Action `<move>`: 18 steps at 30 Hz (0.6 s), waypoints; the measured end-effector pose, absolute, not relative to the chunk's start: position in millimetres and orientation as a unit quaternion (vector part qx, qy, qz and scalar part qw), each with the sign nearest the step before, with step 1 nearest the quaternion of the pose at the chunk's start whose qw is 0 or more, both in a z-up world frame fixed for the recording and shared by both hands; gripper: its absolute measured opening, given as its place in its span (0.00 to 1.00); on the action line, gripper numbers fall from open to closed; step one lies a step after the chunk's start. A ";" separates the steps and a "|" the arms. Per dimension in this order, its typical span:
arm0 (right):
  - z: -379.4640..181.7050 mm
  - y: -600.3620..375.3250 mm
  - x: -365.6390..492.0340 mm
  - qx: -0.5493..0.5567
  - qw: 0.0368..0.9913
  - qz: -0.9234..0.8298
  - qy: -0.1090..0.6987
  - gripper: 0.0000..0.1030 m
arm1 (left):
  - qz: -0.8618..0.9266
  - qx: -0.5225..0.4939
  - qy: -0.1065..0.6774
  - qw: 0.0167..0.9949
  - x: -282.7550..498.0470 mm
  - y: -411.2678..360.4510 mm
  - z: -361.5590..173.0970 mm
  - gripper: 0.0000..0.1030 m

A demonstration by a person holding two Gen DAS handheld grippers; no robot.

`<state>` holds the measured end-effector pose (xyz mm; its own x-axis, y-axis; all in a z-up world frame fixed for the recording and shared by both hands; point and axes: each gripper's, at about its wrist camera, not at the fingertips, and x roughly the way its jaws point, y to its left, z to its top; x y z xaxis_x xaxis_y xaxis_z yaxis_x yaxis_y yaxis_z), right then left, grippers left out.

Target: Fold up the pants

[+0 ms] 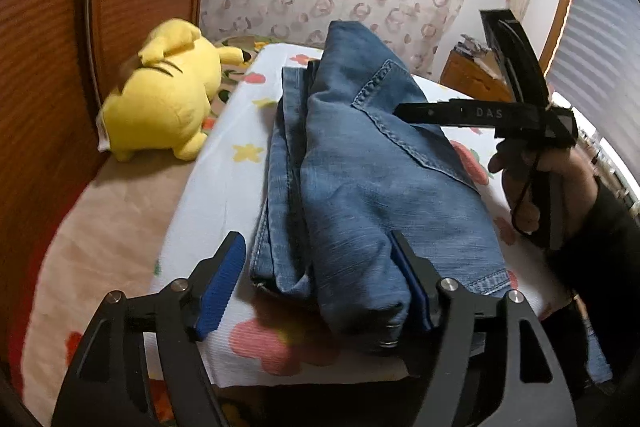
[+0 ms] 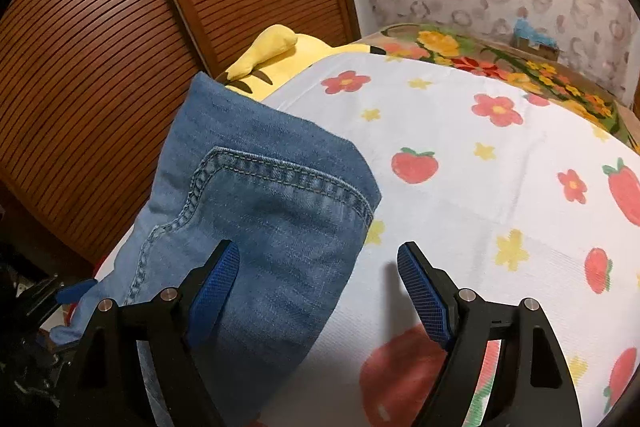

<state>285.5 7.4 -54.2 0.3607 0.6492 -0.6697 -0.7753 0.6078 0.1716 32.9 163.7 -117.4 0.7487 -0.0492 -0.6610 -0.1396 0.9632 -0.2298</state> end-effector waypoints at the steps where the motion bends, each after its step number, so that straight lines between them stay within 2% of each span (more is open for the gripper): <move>1: -56.2 6.2 286.0 -0.083 0.818 0.439 0.363 0.81 | 0.022 -0.137 0.353 0.925 33.4 165.0 -119.1 0.70; 3: -60.7 5.8 286.7 -0.077 0.814 0.445 0.365 0.81 | 0.026 -0.143 0.350 0.925 33.5 165.0 -122.0 0.75; 11: -64.1 8.7 290.4 -0.079 0.804 0.459 0.370 0.79 | 0.018 -0.154 0.338 0.929 30.9 166.5 -124.5 0.75; 12: -64.3 9.5 290.2 -0.080 0.801 0.462 0.371 0.76 | 0.017 -0.155 0.336 0.929 30.3 166.5 -124.7 0.72; 13: -64.7 10.2 290.1 -0.077 0.795 0.472 0.373 0.68 | 0.004 -0.161 0.334 0.929 29.8 166.6 -124.9 0.66; 15: -64.7 10.4 291.0 -0.072 0.789 0.478 0.379 0.59 | -0.012 -0.176 0.330 0.927 27.6 167.4 -124.0 0.50; 17: -61.6 7.4 292.0 -0.065 0.787 0.484 0.377 0.34 | -0.023 -0.174 0.324 0.930 24.6 165.0 -121.1 0.39; 18: -57.7 4.9 292.0 -0.058 0.784 0.491 0.376 0.29 | -0.025 -0.172 0.324 0.930 23.5 164.4 -119.8 0.35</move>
